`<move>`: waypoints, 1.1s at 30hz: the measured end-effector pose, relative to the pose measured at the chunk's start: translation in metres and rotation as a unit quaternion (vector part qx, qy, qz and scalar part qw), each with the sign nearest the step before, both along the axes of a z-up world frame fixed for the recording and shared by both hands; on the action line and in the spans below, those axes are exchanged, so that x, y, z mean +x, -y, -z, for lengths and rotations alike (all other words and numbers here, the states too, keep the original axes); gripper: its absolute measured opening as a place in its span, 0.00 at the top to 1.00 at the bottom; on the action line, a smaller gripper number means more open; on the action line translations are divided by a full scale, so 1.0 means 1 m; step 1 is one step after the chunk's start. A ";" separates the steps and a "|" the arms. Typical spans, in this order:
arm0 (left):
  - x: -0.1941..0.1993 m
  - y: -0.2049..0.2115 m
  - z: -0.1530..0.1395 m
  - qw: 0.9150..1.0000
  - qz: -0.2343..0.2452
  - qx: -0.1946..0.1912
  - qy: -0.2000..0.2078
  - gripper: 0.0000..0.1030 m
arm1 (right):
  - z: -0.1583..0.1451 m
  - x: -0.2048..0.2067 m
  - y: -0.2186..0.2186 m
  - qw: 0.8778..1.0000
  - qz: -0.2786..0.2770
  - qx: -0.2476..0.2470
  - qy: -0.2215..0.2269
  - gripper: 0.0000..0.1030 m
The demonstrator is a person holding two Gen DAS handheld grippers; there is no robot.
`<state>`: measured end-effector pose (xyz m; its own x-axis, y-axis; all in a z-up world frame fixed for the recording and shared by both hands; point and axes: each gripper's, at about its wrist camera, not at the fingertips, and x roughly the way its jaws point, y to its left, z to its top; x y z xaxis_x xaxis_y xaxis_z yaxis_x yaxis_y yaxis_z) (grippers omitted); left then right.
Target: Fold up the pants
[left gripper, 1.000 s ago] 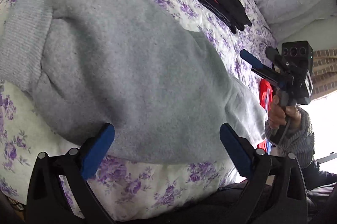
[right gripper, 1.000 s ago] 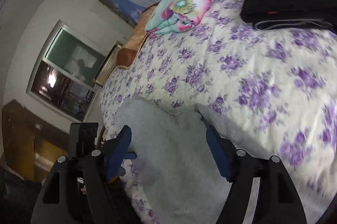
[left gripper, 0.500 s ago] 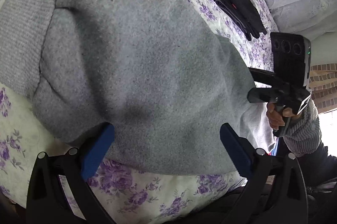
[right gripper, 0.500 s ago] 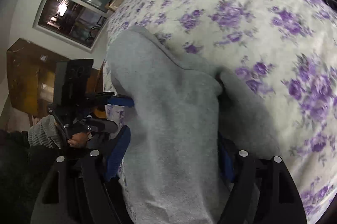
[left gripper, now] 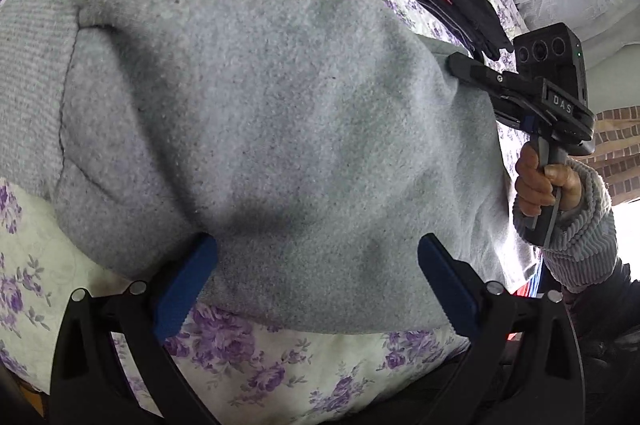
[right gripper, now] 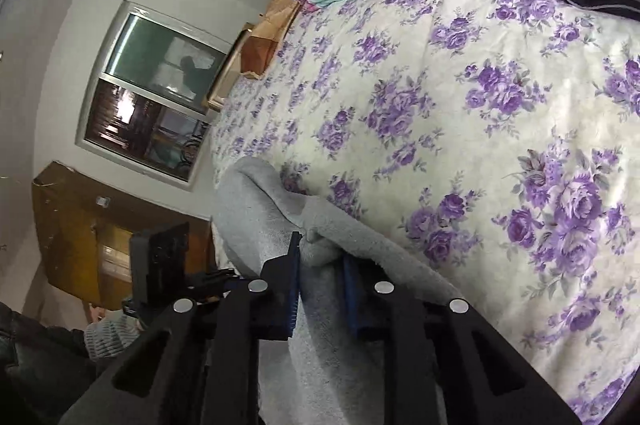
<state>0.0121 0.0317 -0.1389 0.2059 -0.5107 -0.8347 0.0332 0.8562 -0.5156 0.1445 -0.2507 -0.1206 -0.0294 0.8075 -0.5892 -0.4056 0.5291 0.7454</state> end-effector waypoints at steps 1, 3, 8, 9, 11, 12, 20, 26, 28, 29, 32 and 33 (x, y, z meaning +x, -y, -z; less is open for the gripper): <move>0.000 0.000 0.000 1.000 0.001 0.000 0.000 0.04 | -0.001 0.002 -0.001 1.000 0.001 -0.026 0.015 0.82; -0.001 0.000 -0.001 1.000 0.002 -0.001 0.004 0.04 | 0.010 0.010 -0.006 0.992 -0.001 -0.118 0.052 0.87; -0.001 0.005 -0.002 1.000 0.006 0.010 0.008 0.04 | 0.032 0.027 -0.025 0.987 -0.012 -0.157 0.036 0.89; -0.001 0.005 -0.002 1.000 0.006 0.009 0.009 0.04 | 0.030 0.029 -0.018 0.989 -0.013 -0.142 0.024 0.89; -0.002 0.004 -0.002 1.000 0.004 0.003 0.011 0.05 | 0.021 0.030 -0.004 0.993 -0.014 -0.114 0.008 0.87; -0.002 0.003 -0.002 1.000 0.001 0.001 0.012 0.05 | 0.008 0.027 0.001 0.991 -0.008 -0.132 0.036 0.82; -0.004 0.003 -0.016 1.000 -0.010 0.019 0.020 0.05 | -0.059 -0.047 -0.039 0.896 -0.037 -0.308 0.318 0.68; -0.004 -0.004 -0.019 0.999 -0.024 0.029 0.017 0.05 | 0.005 -0.070 -0.092 0.856 -0.087 -0.393 0.325 0.82; -0.001 0.000 -0.016 0.999 -0.014 0.044 0.019 0.05 | 0.009 -0.048 -0.083 0.887 -0.046 -0.364 0.281 0.86; 0.000 0.003 -0.015 0.998 -0.009 0.053 0.021 0.05 | 0.008 -0.038 -0.078 0.904 -0.024 -0.344 0.253 0.89; 0.000 0.006 -0.016 0.997 -0.002 0.072 0.023 0.05 | -0.008 -0.028 -0.058 0.942 0.021 -0.273 0.196 0.90; -0.001 0.005 -0.019 0.997 -0.004 0.070 0.023 0.05 | -0.020 -0.034 -0.051 0.945 0.033 -0.256 0.199 0.88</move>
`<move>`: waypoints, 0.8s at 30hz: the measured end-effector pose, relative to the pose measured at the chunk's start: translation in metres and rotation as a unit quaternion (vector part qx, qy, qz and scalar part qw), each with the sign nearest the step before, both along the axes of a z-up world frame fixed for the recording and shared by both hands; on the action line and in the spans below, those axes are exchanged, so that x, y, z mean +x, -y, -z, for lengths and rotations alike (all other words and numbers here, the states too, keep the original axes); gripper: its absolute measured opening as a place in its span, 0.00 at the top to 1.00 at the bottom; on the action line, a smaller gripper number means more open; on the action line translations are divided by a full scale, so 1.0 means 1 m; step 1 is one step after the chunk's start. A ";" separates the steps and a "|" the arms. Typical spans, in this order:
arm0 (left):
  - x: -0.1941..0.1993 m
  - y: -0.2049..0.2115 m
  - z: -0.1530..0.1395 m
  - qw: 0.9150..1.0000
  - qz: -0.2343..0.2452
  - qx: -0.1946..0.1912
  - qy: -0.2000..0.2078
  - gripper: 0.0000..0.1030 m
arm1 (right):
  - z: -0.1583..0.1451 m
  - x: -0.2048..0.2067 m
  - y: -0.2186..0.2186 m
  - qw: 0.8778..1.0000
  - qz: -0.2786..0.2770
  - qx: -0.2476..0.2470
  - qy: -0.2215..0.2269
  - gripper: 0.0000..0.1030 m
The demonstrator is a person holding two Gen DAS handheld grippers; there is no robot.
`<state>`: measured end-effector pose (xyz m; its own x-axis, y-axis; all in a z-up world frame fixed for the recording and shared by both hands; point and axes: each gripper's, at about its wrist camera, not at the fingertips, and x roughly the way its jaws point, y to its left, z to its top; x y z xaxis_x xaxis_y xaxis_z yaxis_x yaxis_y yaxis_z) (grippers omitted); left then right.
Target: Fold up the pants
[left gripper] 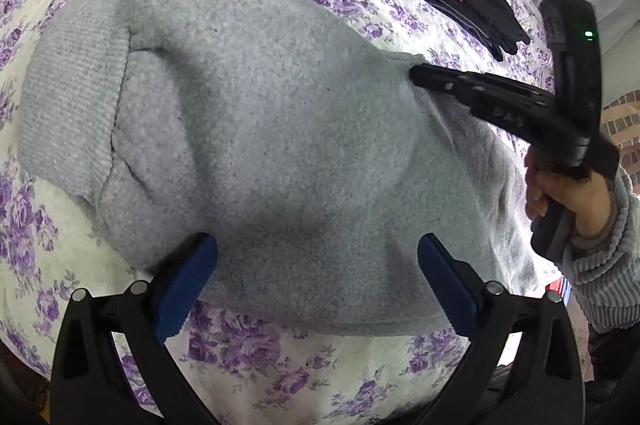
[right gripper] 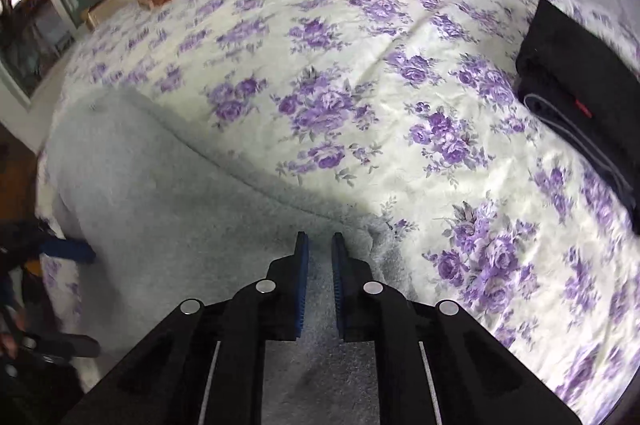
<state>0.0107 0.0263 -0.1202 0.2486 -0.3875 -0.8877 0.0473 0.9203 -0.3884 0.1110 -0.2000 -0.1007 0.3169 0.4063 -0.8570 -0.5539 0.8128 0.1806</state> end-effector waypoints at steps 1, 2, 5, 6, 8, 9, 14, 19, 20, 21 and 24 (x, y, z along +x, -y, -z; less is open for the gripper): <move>-0.002 -0.002 -0.004 1.000 -0.005 -0.005 0.000 0.05 | -0.011 -0.007 0.004 1.000 0.003 0.002 0.011 0.85; -0.003 -0.005 -0.009 1.000 -0.011 -0.010 0.003 0.05 | -0.019 -0.013 0.007 1.000 0.003 0.002 0.019 0.85; -0.003 -0.013 -0.021 0.999 -0.024 -0.004 0.023 0.05 | -0.017 -0.017 0.005 1.000 0.014 -0.018 0.020 0.75; 0.000 -0.014 -0.020 0.999 -0.026 0.010 0.022 0.05 | -0.006 -0.013 0.001 0.999 0.020 -0.041 0.019 0.73; 0.010 -0.019 -0.009 0.999 -0.027 0.024 -0.001 0.05 | 0.023 -0.003 0.001 0.996 0.043 -0.073 -0.007 0.73; 0.014 -0.021 -0.003 0.999 -0.029 0.021 -0.007 0.05 | 0.038 0.003 0.005 0.996 0.054 -0.061 -0.026 0.71; 0.008 -0.007 -0.008 0.998 0.000 0.069 0.005 0.05 | 0.000 -0.029 0.034 0.996 0.082 0.008 0.026 0.64; -0.010 -0.010 -0.028 0.999 0.005 0.042 0.025 0.05 | -0.047 -0.116 0.140 0.974 0.183 0.122 0.051 0.33; -0.011 -0.011 -0.031 0.999 0.002 0.038 0.029 0.05 | -0.047 -0.138 0.167 0.965 0.217 0.143 0.045 0.33; -0.011 -0.012 -0.033 0.999 0.000 0.035 0.031 0.05 | -0.046 -0.165 0.197 0.951 0.259 0.165 0.039 0.33; -0.006 -0.003 -0.037 0.999 0.003 0.029 0.030 0.05 | -0.037 -0.246 0.266 0.898 0.383 0.215 0.038 0.33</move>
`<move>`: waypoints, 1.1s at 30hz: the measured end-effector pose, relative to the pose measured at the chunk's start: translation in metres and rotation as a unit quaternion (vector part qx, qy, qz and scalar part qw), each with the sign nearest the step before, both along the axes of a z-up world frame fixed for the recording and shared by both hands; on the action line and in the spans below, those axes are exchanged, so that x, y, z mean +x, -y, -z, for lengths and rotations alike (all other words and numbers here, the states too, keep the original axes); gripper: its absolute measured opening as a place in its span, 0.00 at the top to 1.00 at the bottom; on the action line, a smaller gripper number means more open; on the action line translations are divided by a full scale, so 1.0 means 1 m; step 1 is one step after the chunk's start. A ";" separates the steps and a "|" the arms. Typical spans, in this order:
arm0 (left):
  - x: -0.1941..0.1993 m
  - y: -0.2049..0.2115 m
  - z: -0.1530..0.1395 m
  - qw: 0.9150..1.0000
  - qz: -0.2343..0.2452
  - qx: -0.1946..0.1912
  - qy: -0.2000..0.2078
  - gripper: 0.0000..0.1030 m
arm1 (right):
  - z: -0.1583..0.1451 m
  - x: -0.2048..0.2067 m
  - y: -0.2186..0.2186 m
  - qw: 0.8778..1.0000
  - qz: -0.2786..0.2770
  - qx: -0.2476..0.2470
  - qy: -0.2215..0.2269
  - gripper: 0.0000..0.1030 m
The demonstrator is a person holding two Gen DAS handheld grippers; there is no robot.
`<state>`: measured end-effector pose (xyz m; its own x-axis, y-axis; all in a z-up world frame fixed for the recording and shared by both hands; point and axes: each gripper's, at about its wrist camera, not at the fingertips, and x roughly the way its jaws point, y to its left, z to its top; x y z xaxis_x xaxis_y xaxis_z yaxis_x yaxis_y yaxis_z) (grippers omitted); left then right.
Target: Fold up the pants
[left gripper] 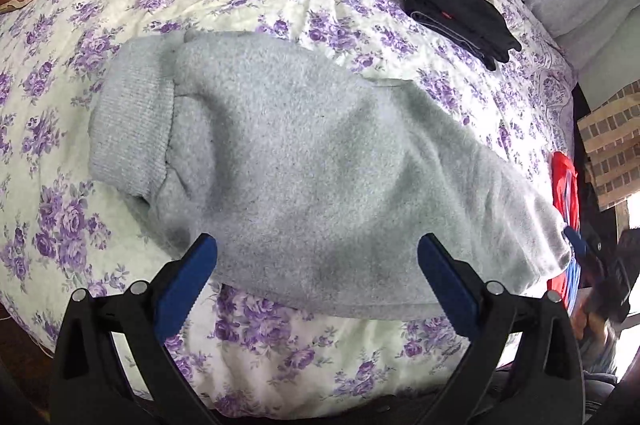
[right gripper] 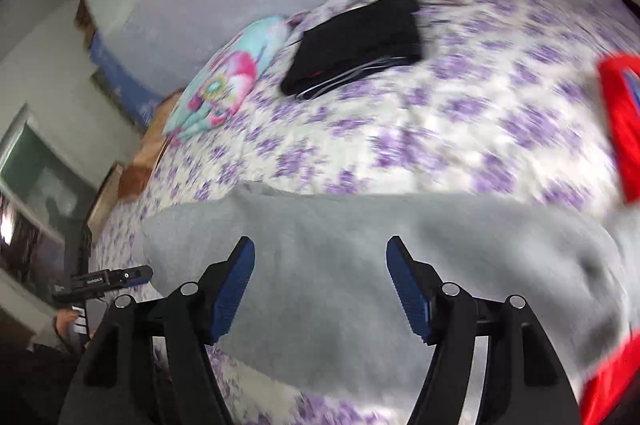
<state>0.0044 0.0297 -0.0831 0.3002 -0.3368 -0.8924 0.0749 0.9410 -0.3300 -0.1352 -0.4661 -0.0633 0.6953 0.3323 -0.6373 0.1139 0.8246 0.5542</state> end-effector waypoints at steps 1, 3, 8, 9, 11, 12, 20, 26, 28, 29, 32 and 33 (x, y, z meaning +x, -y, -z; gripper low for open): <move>0.004 0.005 0.001 1.000 0.005 0.002 -0.004 0.05 | 0.005 -0.026 0.019 0.999 0.042 0.022 -0.004 0.33; 0.010 0.017 0.004 1.000 0.015 0.002 -0.012 0.05 | 0.021 -0.066 0.052 0.990 0.117 0.075 -0.011 0.33; 0.017 0.051 0.013 0.998 0.053 -0.001 -0.030 0.05 | 0.074 -0.101 0.099 0.942 0.245 0.232 -0.006 0.33; 0.017 0.057 0.013 0.998 0.062 0.003 -0.029 0.05 | 0.079 -0.099 0.102 0.937 0.253 0.242 0.002 0.33; 0.015 0.066 0.014 0.997 0.077 0.009 -0.028 0.05 | 0.084 -0.092 0.104 0.933 0.255 0.255 0.019 0.33; 0.014 0.068 0.015 0.996 0.082 0.013 -0.029 0.05 | 0.087 -0.086 0.105 0.933 0.254 0.254 0.019 0.33; 0.011 0.044 0.033 0.997 0.028 -0.009 -0.073 0.05 | 0.105 -0.072 0.127 0.917 0.281 0.283 0.005 0.35; 0.008 0.078 0.006 0.996 0.082 0.006 -0.018 0.05 | 0.095 -0.052 0.127 0.926 0.269 0.265 0.030 0.49; 0.006 0.112 -0.001 0.988 0.148 0.047 0.001 0.05 | 0.094 -0.050 0.125 0.935 0.262 0.240 0.020 0.69; 0.005 0.129 0.002 0.981 0.179 0.070 0.000 0.05 | 0.096 -0.052 0.126 0.936 0.260 0.238 0.018 0.73; -0.004 0.165 0.033 0.958 0.242 0.151 -0.018 0.05 | 0.106 -0.059 0.130 0.935 0.257 0.246 0.007 0.75; -0.006 0.168 0.051 0.950 0.249 0.188 -0.031 0.04 | 0.110 -0.060 0.132 0.936 0.256 0.241 -0.001 0.75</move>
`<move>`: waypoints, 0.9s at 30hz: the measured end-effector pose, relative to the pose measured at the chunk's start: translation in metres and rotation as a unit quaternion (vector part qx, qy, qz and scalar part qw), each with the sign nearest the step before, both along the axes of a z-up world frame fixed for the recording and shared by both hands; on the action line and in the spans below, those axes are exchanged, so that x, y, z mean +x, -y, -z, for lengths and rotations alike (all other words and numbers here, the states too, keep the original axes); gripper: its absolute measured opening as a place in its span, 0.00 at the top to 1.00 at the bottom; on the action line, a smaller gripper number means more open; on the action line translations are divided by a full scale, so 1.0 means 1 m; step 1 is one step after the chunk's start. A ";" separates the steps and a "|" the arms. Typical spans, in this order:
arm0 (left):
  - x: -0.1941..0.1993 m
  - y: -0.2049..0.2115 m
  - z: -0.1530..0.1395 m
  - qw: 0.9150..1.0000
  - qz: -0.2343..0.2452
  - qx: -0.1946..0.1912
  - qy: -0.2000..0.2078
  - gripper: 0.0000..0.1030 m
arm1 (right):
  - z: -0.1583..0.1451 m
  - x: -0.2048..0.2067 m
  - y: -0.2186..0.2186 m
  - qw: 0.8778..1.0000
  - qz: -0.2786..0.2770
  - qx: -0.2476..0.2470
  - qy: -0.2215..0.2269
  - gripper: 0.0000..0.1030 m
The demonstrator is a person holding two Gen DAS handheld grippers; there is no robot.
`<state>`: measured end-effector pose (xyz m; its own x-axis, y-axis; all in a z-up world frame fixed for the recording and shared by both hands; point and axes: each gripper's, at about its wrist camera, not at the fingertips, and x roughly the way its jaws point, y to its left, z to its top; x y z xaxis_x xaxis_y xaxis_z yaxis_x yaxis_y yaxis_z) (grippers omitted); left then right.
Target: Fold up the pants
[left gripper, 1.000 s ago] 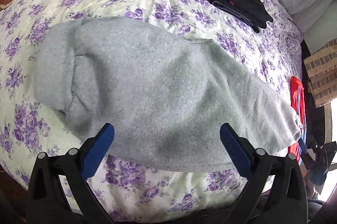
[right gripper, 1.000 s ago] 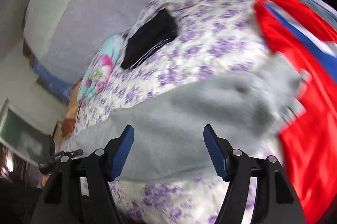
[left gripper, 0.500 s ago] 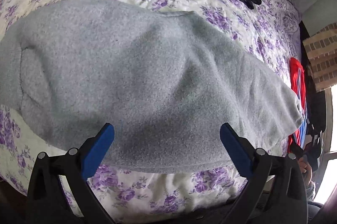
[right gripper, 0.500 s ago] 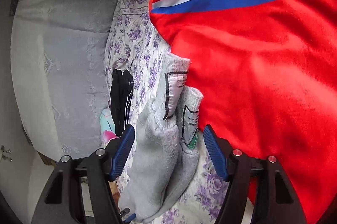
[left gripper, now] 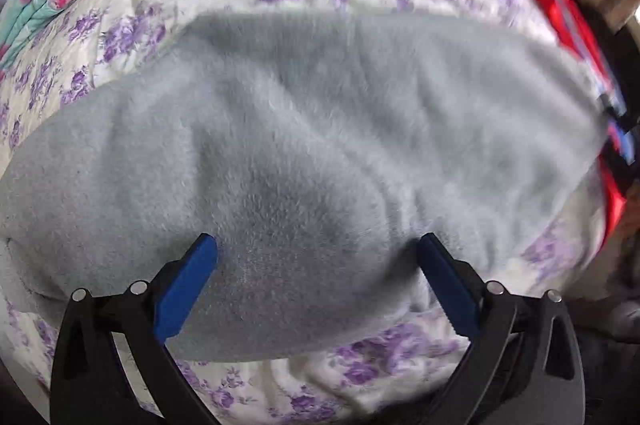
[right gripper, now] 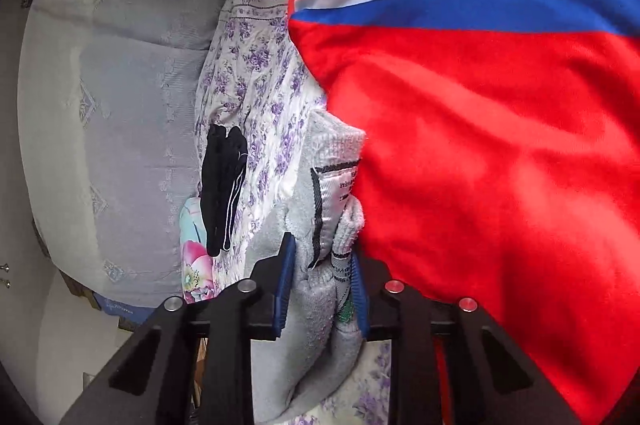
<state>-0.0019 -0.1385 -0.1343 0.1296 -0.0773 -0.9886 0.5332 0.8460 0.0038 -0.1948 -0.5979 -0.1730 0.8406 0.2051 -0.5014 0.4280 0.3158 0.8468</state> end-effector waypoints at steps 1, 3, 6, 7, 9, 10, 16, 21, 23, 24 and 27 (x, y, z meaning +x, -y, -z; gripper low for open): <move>0.001 -0.001 0.013 1.000 -0.004 0.009 -0.015 0.04 | 0.005 0.001 0.002 1.000 -0.005 0.001 -0.007 0.77; 0.007 -0.009 0.010 0.999 -0.031 -0.019 -0.021 0.04 | 0.013 0.004 0.005 1.000 -0.007 0.014 -0.003 0.77; 0.007 -0.015 0.006 0.998 -0.048 -0.029 -0.018 0.04 | 0.006 0.008 0.002 1.000 -0.013 0.006 -0.002 0.69; 0.006 -0.018 0.002 0.998 -0.052 -0.033 -0.013 0.04 | 0.002 0.008 0.001 1.000 -0.015 -0.002 -0.001 0.69; 0.006 -0.029 -0.008 0.996 -0.072 -0.049 -0.003 0.05 | -0.009 0.004 -0.002 1.000 -0.012 -0.013 0.011 0.75; 0.008 -0.039 -0.014 0.994 -0.089 -0.062 0.000 0.05 | -0.017 0.003 -0.004 1.000 -0.012 -0.021 0.014 0.77; 0.018 -0.122 -0.038 0.967 -0.208 -0.145 -0.003 0.05 | -0.104 0.028 -0.049 0.981 -0.078 -0.176 0.037 0.78; 0.021 -0.178 -0.058 0.944 -0.270 -0.189 0.023 0.05 | -0.166 0.070 -0.146 0.904 -0.199 -0.374 0.050 0.78; 0.021 -0.196 -0.060 0.937 -0.284 -0.203 0.027 0.05 | -0.166 0.084 -0.201 0.848 -0.264 -0.458 0.045 0.78; 0.021 -0.204 -0.060 0.935 -0.287 -0.208 0.027 0.05 | -0.161 0.090 -0.226 0.818 -0.293 -0.493 0.042 0.78; 0.017 -0.215 -0.058 0.931 -0.293 -0.218 0.026 0.05 | -0.137 0.096 -0.290 0.742 -0.368 -0.559 0.043 0.79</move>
